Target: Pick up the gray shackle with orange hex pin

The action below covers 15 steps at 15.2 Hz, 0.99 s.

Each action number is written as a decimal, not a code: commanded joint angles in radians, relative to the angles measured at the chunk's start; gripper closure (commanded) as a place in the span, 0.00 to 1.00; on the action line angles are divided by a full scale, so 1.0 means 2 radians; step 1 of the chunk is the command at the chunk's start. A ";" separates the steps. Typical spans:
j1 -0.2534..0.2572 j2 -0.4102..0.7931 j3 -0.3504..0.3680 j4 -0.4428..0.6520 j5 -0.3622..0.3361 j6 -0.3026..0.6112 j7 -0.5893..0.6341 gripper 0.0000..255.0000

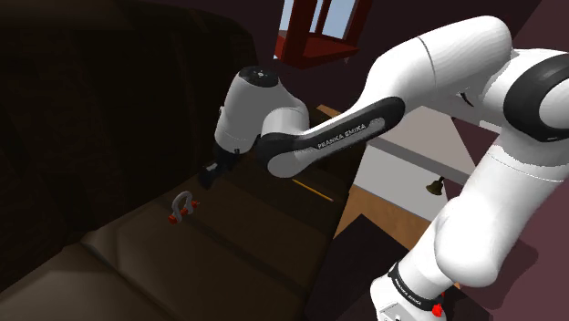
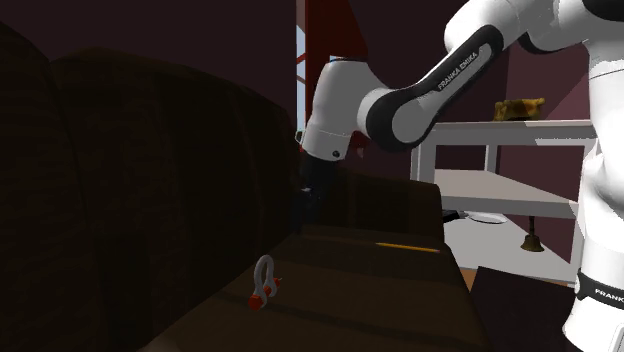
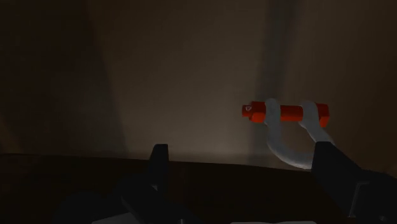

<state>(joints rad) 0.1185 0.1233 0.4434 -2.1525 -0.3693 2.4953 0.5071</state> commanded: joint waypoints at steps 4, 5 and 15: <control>0.041 0.089 -0.009 0.077 -0.085 0.008 0.067 0.00; 0.051 0.107 -0.013 0.095 -0.099 0.008 0.077 0.00; 0.084 0.170 -0.041 0.125 -0.155 0.038 0.123 0.00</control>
<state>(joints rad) 0.2808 0.4543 0.3671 -1.9043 -0.6701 2.5642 0.7423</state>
